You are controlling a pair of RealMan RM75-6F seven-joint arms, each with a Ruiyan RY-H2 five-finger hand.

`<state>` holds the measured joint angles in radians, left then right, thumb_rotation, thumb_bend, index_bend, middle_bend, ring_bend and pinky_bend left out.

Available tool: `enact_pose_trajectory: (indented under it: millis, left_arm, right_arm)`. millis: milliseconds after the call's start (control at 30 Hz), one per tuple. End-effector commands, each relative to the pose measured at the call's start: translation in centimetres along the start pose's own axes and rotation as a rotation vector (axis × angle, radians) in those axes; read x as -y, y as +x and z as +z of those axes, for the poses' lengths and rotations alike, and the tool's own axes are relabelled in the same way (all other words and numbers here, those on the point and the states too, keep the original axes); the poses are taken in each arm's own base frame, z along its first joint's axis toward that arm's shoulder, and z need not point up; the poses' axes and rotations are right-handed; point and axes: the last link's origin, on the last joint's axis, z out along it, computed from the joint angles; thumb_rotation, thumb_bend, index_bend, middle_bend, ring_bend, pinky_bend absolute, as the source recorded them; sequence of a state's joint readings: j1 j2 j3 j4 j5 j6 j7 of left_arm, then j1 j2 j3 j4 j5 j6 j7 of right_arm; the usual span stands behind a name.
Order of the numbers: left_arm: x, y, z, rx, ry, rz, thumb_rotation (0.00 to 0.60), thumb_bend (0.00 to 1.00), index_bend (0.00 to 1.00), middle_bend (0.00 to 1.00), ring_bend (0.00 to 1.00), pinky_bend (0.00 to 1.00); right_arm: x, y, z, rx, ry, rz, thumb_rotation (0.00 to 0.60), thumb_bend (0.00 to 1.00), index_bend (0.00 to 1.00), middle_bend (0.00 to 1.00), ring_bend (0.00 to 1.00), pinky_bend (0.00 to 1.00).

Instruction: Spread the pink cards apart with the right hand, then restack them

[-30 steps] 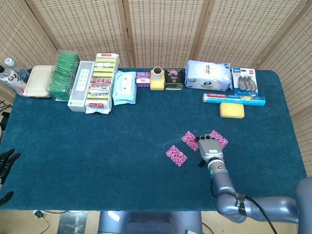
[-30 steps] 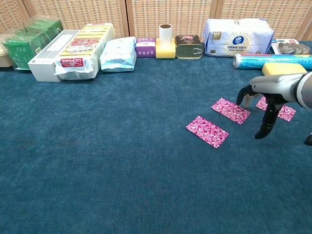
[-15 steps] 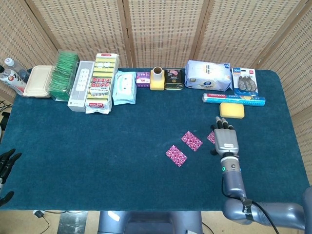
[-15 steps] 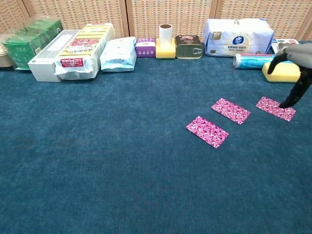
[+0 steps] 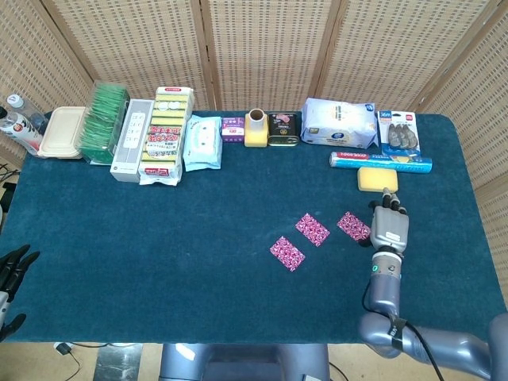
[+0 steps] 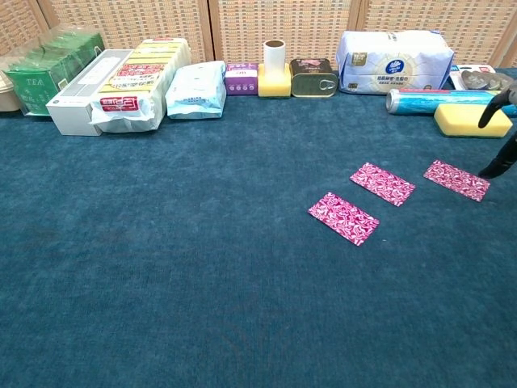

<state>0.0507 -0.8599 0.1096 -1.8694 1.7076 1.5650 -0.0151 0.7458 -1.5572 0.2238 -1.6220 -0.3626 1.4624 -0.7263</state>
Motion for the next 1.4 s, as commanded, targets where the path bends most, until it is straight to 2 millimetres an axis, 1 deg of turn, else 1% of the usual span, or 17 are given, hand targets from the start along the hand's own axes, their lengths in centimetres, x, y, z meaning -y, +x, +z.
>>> enact_pose_trajectory:
  millis: [33, 267, 500, 1033, 1267, 1400]
  left_arm:
    - [0.0, 0.0, 0.0, -0.001, 0.000, -0.001, 0.600, 0.13, 0.00, 0.00, 0.00, 0.08]
    - [0.2, 0.2, 0.0, -0.001, 0.004, -0.008, 0.600, 0.13, 0.00, 0.00, 0.00, 0.08]
    - [0.4, 0.3, 0.1, 0.003, 0.008, -0.015, 0.600, 0.13, 0.00, 0.00, 0.00, 0.08]
    - [0.4, 0.2, 0.5, 0.013, 0.017, -0.014, 0.600, 0.13, 0.00, 0.00, 0.00, 0.08]
    - [0.4, 0.1, 0.6, 0.018, 0.023, -0.012, 0.600, 0.13, 0.00, 0.00, 0.00, 0.08]
    - [0.4, 0.1, 0.7, 0.018, 0.025, -0.013, 0.600, 0.13, 0.00, 0.00, 0.00, 0.08]
  right_arm:
    - [1.0, -0.7, 0.3, -0.001, -0.032, -0.011, 0.600, 0.13, 0.28, 0.00, 0.00, 0.17]
    - [2.3, -1.8, 1.0, 0.005, -0.051, -0.017, 0.600, 0.13, 0.30, 0.00, 0.00, 0.16]
    - [2.8, -2.8, 1.7, 0.059, -0.097, -0.016, 0.600, 0.13, 0.31, 0.00, 0.00, 0.16]
    - [2.7, -2.9, 3.2, 0.101, -0.153, -0.006, 0.600, 0.13, 0.31, 0.00, 0.00, 0.16]
    - [2.9, -3.0, 3.5, 0.130, -0.175, -0.020, 0.600, 0.13, 0.31, 0.00, 0.00, 0.15]
    - [3.1, -3.1, 3.5, 0.142, -0.183, -0.024, 0.600, 0.13, 0.33, 0.00, 0.00, 0.15]
